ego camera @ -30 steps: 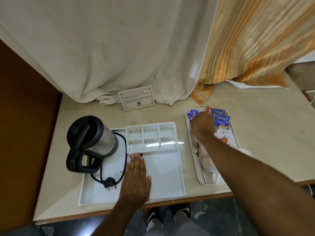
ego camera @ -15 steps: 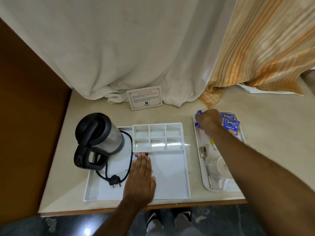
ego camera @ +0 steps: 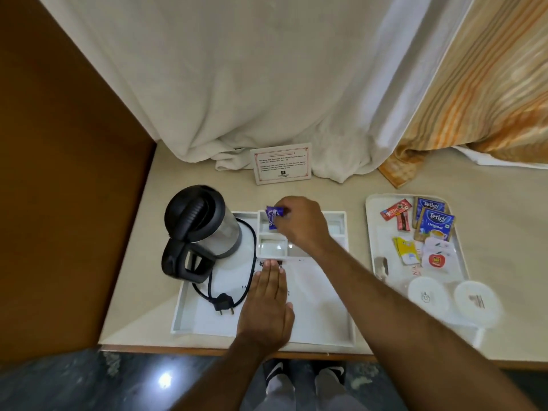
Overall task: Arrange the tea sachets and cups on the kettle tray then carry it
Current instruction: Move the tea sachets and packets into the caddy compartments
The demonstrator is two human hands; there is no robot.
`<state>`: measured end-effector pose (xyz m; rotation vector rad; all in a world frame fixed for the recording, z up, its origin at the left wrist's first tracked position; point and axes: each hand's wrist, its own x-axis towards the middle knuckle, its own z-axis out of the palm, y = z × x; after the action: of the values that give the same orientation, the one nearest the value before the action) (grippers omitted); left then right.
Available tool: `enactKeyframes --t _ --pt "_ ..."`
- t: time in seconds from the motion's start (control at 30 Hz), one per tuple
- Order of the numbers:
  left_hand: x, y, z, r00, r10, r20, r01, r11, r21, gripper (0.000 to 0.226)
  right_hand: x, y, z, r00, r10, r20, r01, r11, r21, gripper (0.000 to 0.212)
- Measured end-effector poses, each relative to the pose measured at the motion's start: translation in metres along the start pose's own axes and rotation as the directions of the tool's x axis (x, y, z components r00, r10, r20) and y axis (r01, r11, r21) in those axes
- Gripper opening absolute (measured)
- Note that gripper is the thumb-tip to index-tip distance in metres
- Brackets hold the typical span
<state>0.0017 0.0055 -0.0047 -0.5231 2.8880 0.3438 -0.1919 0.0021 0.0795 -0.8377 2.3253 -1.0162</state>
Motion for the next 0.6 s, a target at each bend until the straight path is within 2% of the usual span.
enactKeyframes --t 0.1,0.17,0.23,0.33,0.4,0.47,0.53,0.6 --pt "0.000 0.000 -0.001 0.999 -0.013 0.037 0.012 0.999 0.034 0.072 -0.004 0.004 0.010 0.996 -0.077 -0.041 0.068 0.980 -0.186 0.024" --pt "0.000 0.000 -0.002 0.999 -0.012 0.032 0.011 1.000 0.029 0.072 -0.006 0.007 0.011 0.991 -0.116 -0.071 0.096 0.965 -0.243 0.038" --pt "-0.001 0.000 -0.002 1.000 -0.007 0.009 0.007 1.000 0.007 0.071 -0.008 0.012 0.003 0.987 -0.100 -0.128 0.073 0.977 -0.200 0.047" --pt "-0.001 -0.001 0.002 1.000 0.010 -0.012 -0.011 1.000 -0.021 0.071 -0.010 0.026 -0.032 0.948 -0.023 -0.317 -0.011 0.994 -0.106 0.042" --pt "-0.002 -0.004 0.006 1.000 0.016 -0.012 -0.016 1.000 -0.024 0.070 -0.009 0.046 -0.060 0.868 0.100 -0.486 -0.133 0.991 -0.034 0.035" --pt "-0.002 -0.006 0.009 1.000 0.021 -0.017 -0.022 1.000 -0.020 0.070 -0.008 0.075 -0.093 0.763 0.291 -0.578 -0.346 0.938 0.015 0.032" --pt "-0.001 -0.005 0.011 1.000 0.023 -0.019 -0.024 0.999 -0.023 0.070 -0.008 0.101 -0.119 0.696 0.477 -0.536 -0.556 0.831 0.018 0.032" --pt "-0.001 -0.006 0.012 0.999 0.034 -0.027 -0.035 0.999 -0.026 0.070 -0.008 0.116 -0.129 0.662 0.577 -0.479 -0.666 0.745 -0.022 0.035"
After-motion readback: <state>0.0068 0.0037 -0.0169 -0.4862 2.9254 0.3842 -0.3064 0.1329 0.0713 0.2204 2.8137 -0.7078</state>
